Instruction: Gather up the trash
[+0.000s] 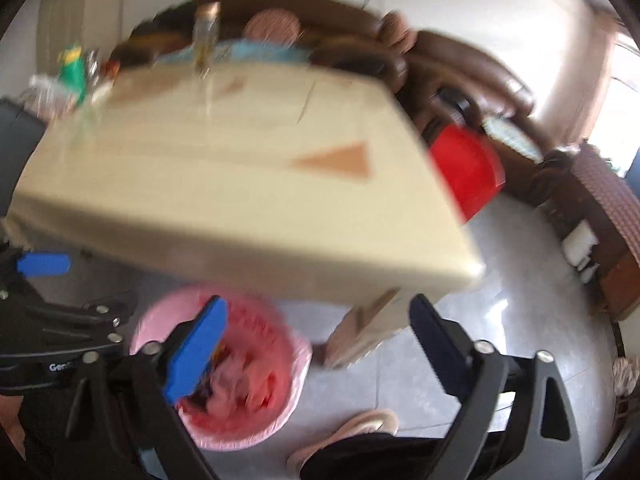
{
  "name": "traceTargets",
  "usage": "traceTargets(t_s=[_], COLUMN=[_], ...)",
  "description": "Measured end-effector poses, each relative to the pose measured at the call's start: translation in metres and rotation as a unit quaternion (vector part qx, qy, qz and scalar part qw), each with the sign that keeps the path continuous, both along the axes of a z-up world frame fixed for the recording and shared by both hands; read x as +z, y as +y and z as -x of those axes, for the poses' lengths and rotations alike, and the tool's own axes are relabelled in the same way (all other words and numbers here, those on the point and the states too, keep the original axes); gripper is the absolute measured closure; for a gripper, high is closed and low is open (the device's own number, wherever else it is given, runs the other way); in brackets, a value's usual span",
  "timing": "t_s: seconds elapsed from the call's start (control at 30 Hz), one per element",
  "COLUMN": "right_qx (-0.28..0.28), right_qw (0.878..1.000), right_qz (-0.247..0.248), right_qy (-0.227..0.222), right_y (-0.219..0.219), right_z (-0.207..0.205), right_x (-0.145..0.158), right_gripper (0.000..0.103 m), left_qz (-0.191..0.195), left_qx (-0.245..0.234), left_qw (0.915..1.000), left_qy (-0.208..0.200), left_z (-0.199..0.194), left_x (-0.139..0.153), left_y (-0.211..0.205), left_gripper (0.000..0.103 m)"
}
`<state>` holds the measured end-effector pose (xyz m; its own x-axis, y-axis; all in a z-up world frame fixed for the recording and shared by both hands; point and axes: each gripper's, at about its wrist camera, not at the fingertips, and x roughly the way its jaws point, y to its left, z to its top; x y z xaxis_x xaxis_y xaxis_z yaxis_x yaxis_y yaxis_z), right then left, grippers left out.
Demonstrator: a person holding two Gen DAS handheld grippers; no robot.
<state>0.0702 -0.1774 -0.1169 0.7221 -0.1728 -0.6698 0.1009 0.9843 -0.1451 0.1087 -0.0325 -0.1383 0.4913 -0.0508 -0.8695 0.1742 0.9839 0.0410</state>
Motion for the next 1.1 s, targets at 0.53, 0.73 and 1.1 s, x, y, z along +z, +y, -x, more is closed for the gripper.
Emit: traceTargets(t_s=[0.53,0.73,1.1], right_qx=[-0.057,-0.059,-0.054], right_qw=[0.986,0.984,0.984], right_qz=[-0.049,-0.064,-0.068], right_qy=[-0.148,-0.154,-0.153], right_y=[-0.015,-0.017,-0.014], right_z=[0.073,0.084,0.086], right_x=[0.132,0.143,0.142], right_gripper=[0.007,0.007,0.007], left_qz=[0.049,0.046,0.043], left_qx=[0.022,0.027,0.034], left_qw=[0.9847,0.9816,0.9807], left_qy=[-0.166,-0.183,-0.188], left_z=[0.064,0.074,0.078], left_x=[0.134,0.145,0.150], left_y=[0.001,0.001,0.002], left_gripper=[0.006,0.006,0.006])
